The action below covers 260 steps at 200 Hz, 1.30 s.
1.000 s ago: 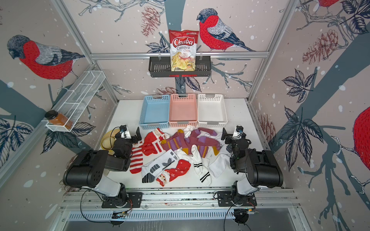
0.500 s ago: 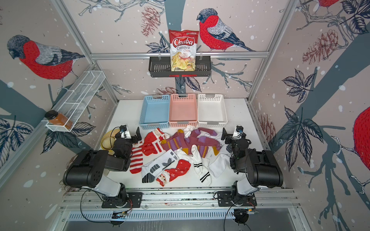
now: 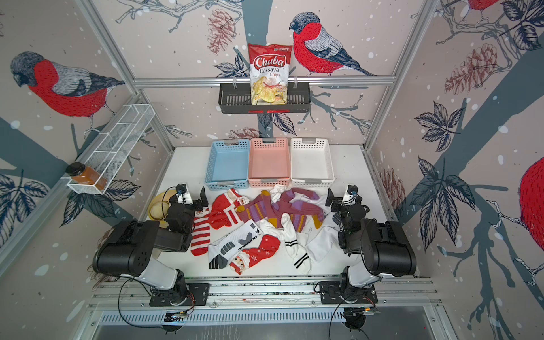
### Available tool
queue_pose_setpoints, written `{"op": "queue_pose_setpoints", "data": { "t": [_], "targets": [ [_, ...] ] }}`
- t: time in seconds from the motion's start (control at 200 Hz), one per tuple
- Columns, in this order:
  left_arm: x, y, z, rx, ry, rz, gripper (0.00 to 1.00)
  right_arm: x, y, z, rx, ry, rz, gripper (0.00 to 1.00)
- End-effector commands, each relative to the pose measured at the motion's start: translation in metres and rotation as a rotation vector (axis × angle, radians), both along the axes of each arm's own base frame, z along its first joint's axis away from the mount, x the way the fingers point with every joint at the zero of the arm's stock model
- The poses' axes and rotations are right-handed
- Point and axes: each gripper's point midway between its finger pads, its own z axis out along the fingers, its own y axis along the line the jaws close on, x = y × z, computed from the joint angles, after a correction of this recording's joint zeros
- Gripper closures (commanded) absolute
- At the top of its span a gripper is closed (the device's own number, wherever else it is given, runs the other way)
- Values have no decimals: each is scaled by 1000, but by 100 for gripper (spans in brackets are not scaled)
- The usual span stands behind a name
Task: Sort the socks into the basket by color
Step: Pick up the sock at the center of the board.
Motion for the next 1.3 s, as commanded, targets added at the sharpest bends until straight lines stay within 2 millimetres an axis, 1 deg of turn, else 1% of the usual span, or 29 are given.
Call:
{"op": "queue_pose_setpoints", "data": {
  "t": [0.0, 0.075, 0.16, 0.21, 0.22, 0.275, 0.315, 0.35, 0.365, 0.41, 0.46, 0.485, 0.515, 0.525, 0.54, 0.565, 0.615, 0.665, 0.72, 0.81, 0.87, 0.931, 0.941, 0.951, 1.031, 1.126, 1.196, 1.296],
  "targets": [
    [2, -8, 12, 42, 1, -11, 1, 3, -6, 13, 8, -34, -33, 0],
    [5, -8, 26, 68, 15, 40, 2, 6, -8, 18, 9, -20, -44, 0],
    [10, -22, 44, 91, 38, 16, 2, 7, -9, 29, -6, -22, -73, 0],
    [14, -31, 61, 73, 40, -7, 2, 12, -8, 35, -35, -2, -108, 0],
    [14, -33, 62, 69, 49, -17, 2, 13, -7, 39, -40, -2, -118, 0],
    [18, -43, 86, 24, 48, -56, 2, 21, -5, 54, -56, 17, -175, 0],
    [20, -45, 105, -25, 47, -59, 2, 27, 2, 69, -60, 34, -183, 0],
    [21, -48, 123, -57, 46, -68, 2, 34, 11, 76, -67, 72, -170, 0],
    [22, -49, 130, -73, 48, -71, 2, 35, 15, 89, -62, 62, -161, 0],
    [23, -52, 151, -122, 56, -78, 2, 39, 28, 108, -59, 85, -131, 0],
    [23, -59, 174, -163, 72, -115, 2, 39, 44, 128, -48, 96, -89, 0],
    [23, -65, 182, -180, 94, -143, 2, 38, 53, 139, -34, 92, -61, 0],
    [23, -71, 190, -199, 118, -173, 2, 35, 65, 150, -13, 89, -14, 0],
    [22, -73, 186, -202, 140, -181, 2, 34, 69, 154, -3, 87, 5, 0],
    [23, -76, 198, -213, 132, -201, 2, 31, 75, 159, 10, 79, 28, 0],
    [21, -84, 200, -216, 159, -243, 2, 28, 80, 168, 42, 65, 48, 0],
    [15, -101, 203, -224, 193, -332, 2, 22, 92, 178, 89, 68, 88, 0],
    [6, -118, 202, -220, 211, -415, 2, 16, 103, 182, 112, 99, 124, 0],
    [-2, -127, 201, -213, 213, -441, 2, 11, 107, 185, 132, 129, 133, 0],
    [-15, -133, 203, -209, 179, -447, 2, 3, 116, 184, 146, 178, 170, 0],
    [-21, -132, 206, -221, 158, -448, 2, -3, 123, 184, 148, 198, 205, 0],
    [-26, -131, 217, -235, 126, -451, 2, -8, 129, 184, 149, 215, 222, 0],
    [-27, -131, 210, -236, 139, -451, 2, -9, 129, 184, 148, 218, 224, 0],
    [-28, -132, 209, -236, 140, -454, 2, -10, 130, 184, 147, 222, 228, 0],
    [-33, -132, 216, -255, 121, -458, 2, -14, 136, 180, 146, 264, 243, 0],
    [-40, -139, 223, -270, 93, -482, 2, -22, 145, 175, 144, 292, 269, 0],
    [-46, -149, 226, -281, 69, -531, 2, -27, 151, 171, 144, 308, 289, 1],
    [-51, -162, 219, -290, 67, -583, 2, -32, 158, 166, 138, 327, 304, 1]
  ]
}}
